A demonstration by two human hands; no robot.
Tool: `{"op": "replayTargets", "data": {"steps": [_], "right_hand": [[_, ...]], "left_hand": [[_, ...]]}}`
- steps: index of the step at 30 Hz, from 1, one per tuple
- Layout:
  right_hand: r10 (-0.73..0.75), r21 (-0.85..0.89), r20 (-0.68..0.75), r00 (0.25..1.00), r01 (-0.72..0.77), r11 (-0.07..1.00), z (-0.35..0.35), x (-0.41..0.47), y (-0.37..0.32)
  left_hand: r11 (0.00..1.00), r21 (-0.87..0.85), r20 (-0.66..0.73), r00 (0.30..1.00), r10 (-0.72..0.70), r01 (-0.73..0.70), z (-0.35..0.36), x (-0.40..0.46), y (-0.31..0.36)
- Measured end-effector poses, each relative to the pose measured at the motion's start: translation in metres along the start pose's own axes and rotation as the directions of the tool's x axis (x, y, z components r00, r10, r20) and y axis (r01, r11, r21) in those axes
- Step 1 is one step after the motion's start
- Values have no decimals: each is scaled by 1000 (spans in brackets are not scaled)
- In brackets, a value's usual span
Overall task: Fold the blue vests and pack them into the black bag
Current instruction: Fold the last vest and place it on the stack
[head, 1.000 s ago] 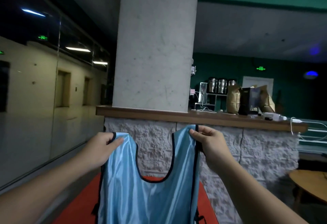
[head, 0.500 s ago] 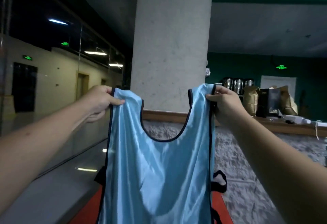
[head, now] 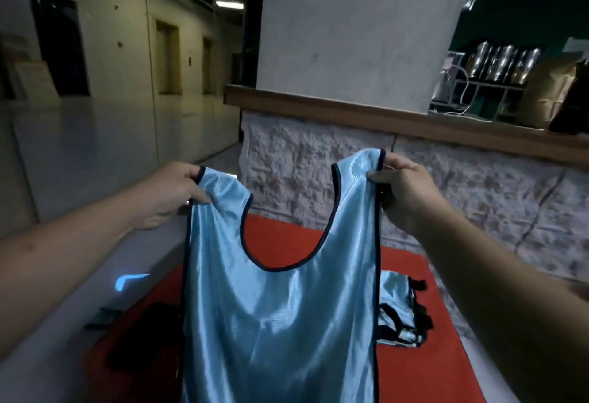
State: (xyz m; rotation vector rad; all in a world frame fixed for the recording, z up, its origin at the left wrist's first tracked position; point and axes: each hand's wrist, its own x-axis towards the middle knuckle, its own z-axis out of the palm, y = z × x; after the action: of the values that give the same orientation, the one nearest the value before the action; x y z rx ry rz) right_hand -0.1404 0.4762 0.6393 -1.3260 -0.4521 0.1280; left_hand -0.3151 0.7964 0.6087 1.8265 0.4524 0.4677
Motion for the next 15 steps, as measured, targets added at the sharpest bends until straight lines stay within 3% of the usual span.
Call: {"op": "replayTargets", "data": {"steps": [7, 12, 15], "right_hand": [[152, -86, 6, 988, -151, 985, 9, 152, 147], [182, -83, -32, 983, -184, 979, 10, 250, 221], [209, -165, -64, 976, -217, 962, 5, 291, 277]], "left_hand": [[995, -88, -145, 987, -69, 56, 32, 156, -116], [993, -92, -257, 962, -93, 71, 55, 259, -174], [990, -111, -302, 946, -115, 85, 69, 301, -215]]}}
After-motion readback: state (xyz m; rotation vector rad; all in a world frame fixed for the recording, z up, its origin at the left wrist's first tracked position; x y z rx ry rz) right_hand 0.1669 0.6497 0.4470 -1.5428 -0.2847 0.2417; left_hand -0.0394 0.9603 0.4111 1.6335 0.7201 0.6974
